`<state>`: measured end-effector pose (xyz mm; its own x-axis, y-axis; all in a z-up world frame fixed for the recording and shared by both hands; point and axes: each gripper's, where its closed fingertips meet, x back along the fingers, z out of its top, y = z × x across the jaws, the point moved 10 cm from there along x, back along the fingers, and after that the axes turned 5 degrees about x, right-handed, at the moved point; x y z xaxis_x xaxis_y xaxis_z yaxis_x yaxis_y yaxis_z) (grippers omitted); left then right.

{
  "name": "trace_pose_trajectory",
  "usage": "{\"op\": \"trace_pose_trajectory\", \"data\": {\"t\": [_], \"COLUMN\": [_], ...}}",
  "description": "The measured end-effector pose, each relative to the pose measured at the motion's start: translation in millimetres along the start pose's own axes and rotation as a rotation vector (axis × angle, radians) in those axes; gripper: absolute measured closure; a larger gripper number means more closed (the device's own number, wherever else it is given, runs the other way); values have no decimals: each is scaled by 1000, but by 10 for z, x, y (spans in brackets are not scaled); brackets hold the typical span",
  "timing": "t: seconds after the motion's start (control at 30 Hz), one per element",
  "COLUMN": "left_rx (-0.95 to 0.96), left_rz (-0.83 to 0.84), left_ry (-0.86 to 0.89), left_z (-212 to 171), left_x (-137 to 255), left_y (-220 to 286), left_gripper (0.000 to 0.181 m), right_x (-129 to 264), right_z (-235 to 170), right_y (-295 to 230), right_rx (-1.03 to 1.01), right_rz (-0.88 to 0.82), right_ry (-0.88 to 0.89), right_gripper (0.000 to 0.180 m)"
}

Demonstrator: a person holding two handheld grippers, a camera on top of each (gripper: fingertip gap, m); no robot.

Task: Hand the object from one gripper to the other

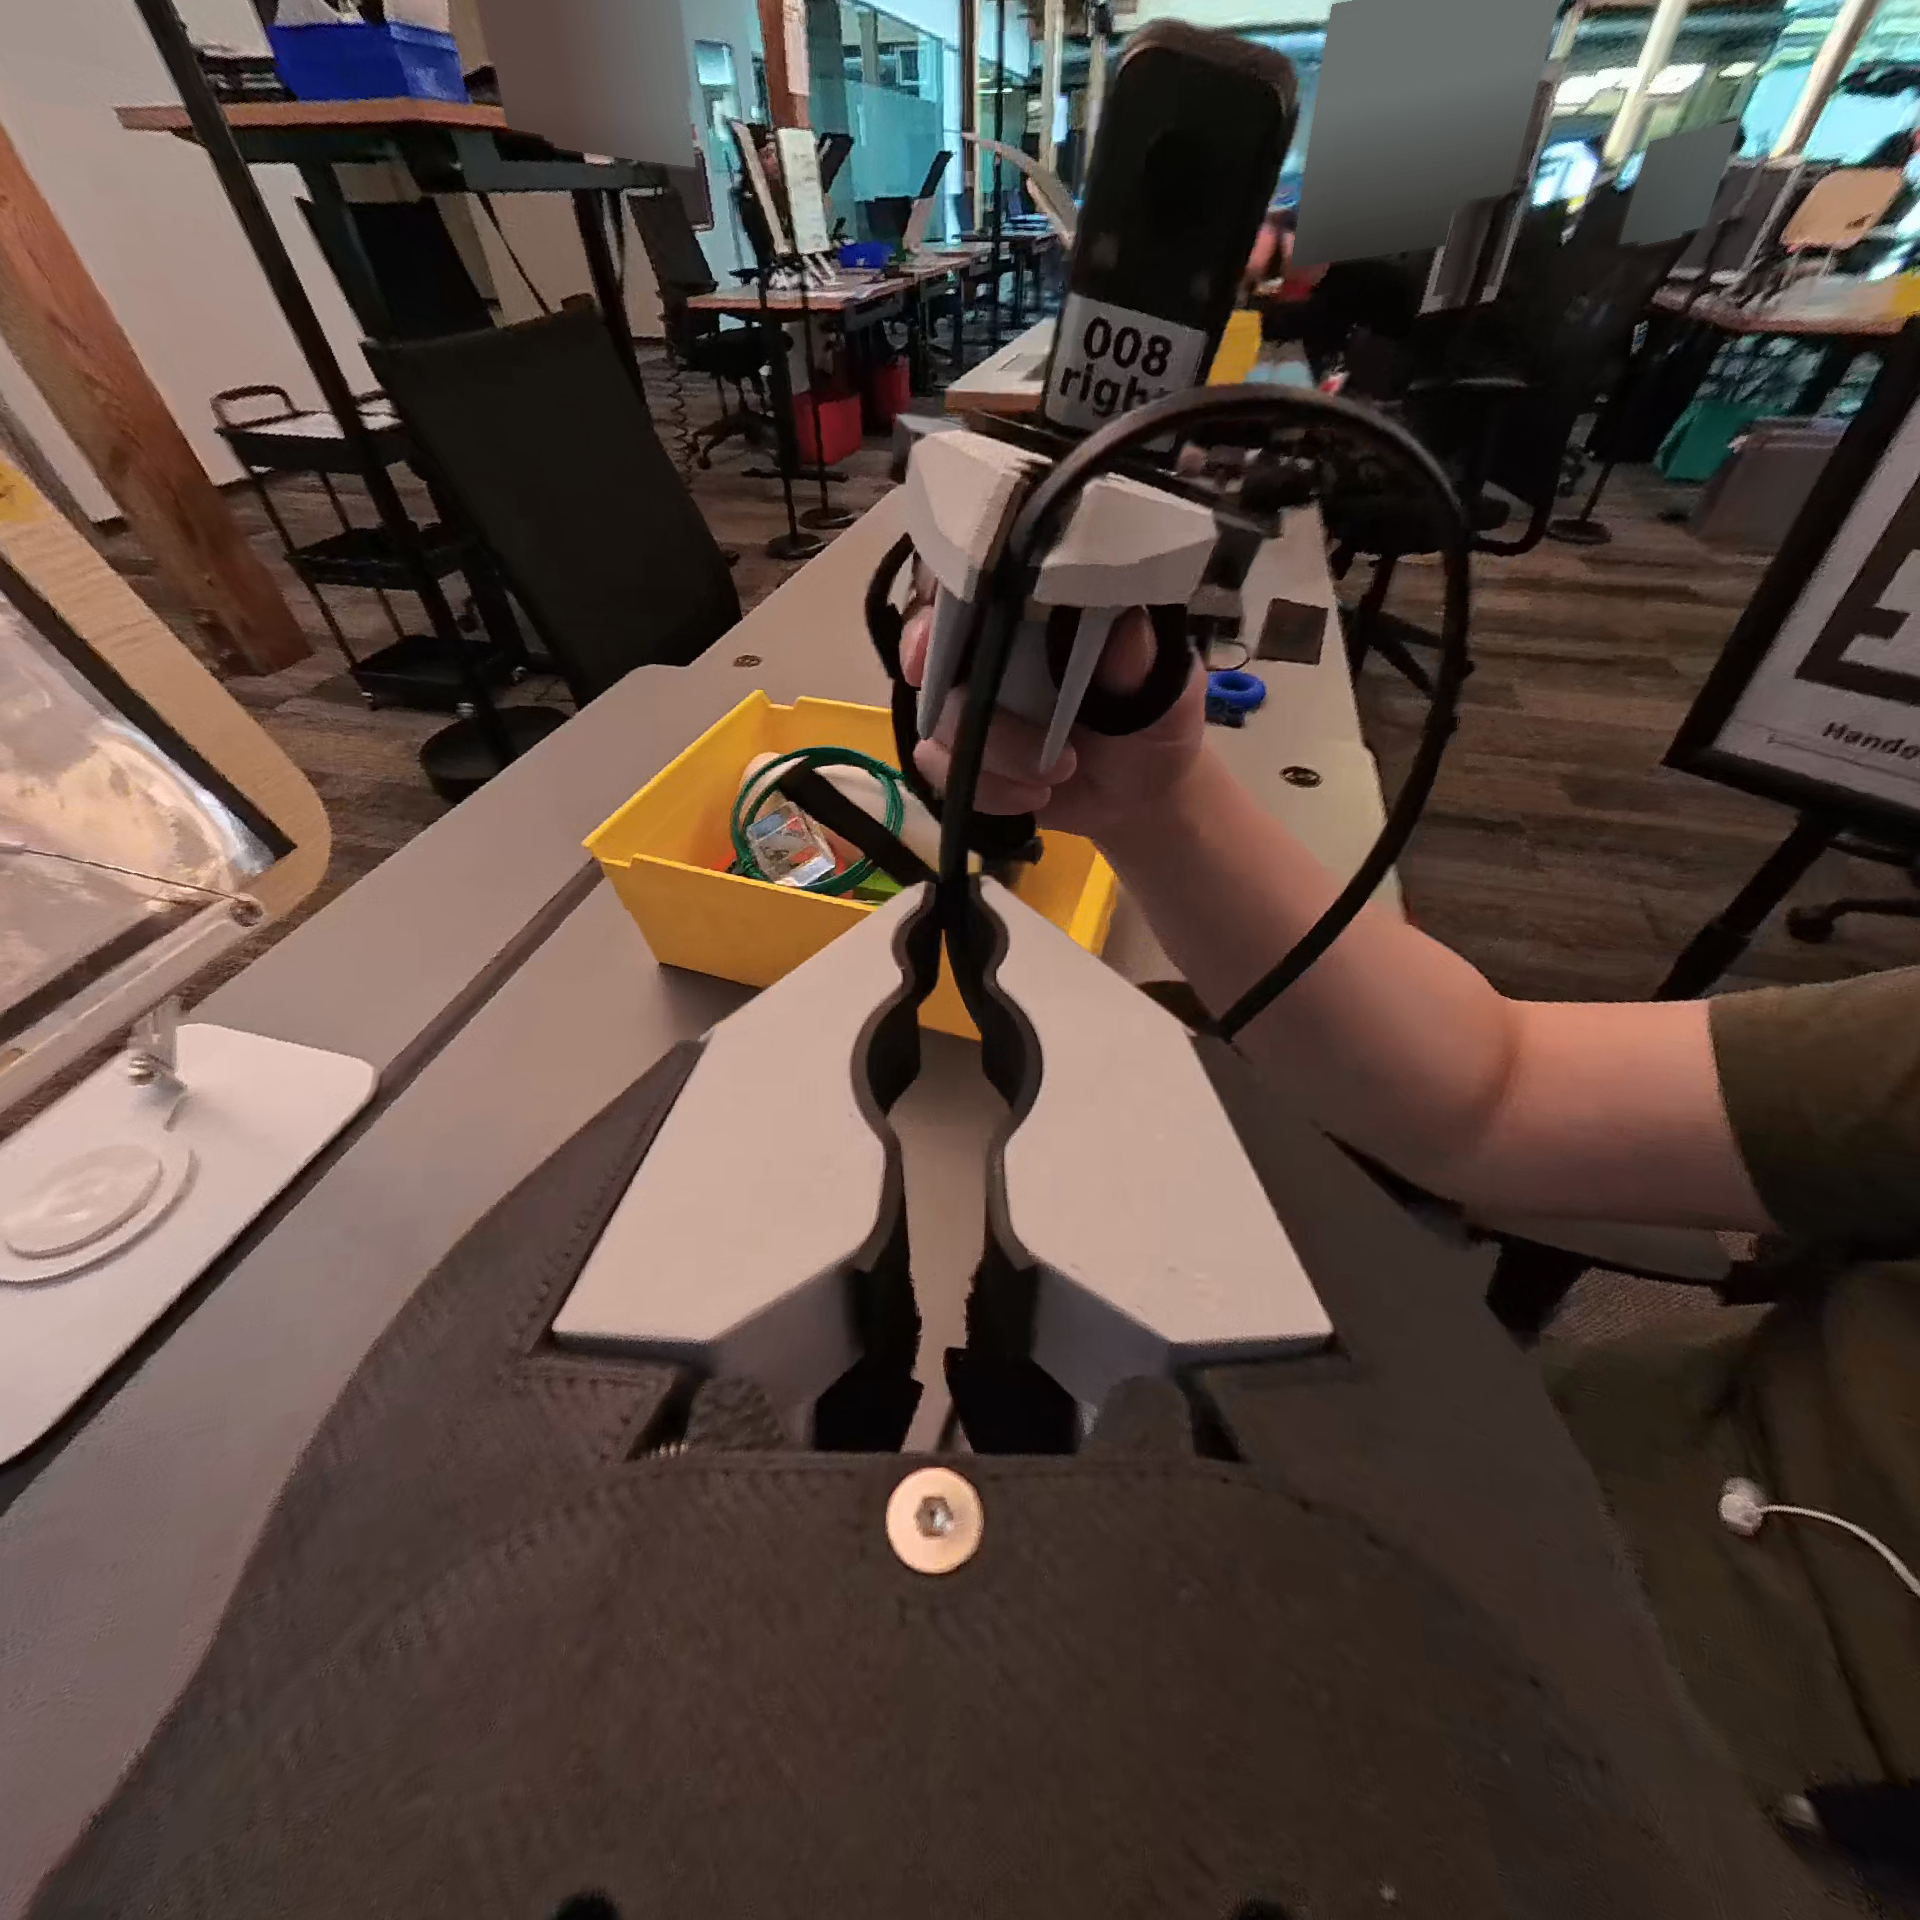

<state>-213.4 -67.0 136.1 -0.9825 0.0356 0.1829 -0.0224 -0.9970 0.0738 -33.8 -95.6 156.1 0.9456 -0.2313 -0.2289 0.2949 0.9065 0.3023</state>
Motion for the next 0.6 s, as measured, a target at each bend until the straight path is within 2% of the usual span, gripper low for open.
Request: {"op": "trace_pose_trajectory", "data": {"t": [0.1,0.17,0.2,0.33,0.47,0.6], "left_rx": [-74,-136,-171,-308,-328,-333], "left_rz": [89,169,216,387,397,383], "left_ry": [31,79,103,207,275,316], "left_z": [61,126,161,293,379,418], "left_x": [98,210,277,593,876,1060], "left_y": [9,26,36,118,242,334], "left_gripper": [179,179,180,180,180,180], "right_x": [12,21,28,29,-42,-213], "right_z": [-1,-21,-43,-226,-576,-773], "right_y": [-16,1,17,126,261,246], "right_rx": [17,15,5,-112,-245,-306], "right_rz": [12,-2,-4,20,28,108], "right_ry": [29,37,35,0,-156,-188], "right_gripper": [170,151,147,148,148,145]}}
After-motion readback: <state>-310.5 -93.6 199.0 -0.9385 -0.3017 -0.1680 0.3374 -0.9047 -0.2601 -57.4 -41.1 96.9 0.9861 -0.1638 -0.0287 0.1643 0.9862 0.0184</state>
